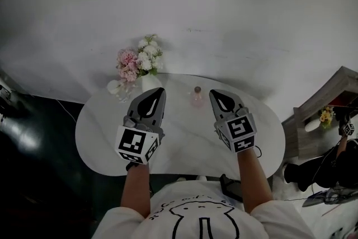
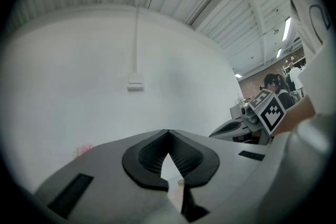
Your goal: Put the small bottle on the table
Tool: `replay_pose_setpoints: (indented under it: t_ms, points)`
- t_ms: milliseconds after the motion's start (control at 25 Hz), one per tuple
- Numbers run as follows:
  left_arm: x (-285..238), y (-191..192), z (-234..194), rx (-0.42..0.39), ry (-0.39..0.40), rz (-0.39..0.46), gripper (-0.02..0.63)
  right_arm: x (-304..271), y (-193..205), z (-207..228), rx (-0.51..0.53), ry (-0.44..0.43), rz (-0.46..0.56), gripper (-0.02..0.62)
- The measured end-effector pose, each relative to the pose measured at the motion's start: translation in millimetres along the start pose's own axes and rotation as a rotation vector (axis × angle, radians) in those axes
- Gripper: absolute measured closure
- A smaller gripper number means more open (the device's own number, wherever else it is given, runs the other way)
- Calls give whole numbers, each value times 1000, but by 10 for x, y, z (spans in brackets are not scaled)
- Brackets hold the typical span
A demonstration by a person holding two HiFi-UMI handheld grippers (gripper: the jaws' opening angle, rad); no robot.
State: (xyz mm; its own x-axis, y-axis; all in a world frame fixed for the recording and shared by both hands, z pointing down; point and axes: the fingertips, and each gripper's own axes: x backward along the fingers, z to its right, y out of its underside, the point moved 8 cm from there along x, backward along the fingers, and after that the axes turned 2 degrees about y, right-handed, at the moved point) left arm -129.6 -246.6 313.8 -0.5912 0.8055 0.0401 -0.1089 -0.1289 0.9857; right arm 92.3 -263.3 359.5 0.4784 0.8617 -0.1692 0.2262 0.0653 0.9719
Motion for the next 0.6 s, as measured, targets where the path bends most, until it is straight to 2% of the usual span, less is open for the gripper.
replay_pose_setpoints:
  t_ms: [280, 600]
  points:
    - [67, -99, -51, 2, 26, 44, 603, 400, -366, -23, 17, 119, 64, 603]
    - [147, -258, -100, 3, 25, 111, 604, 697, -649, -76, 60, 148, 122, 603]
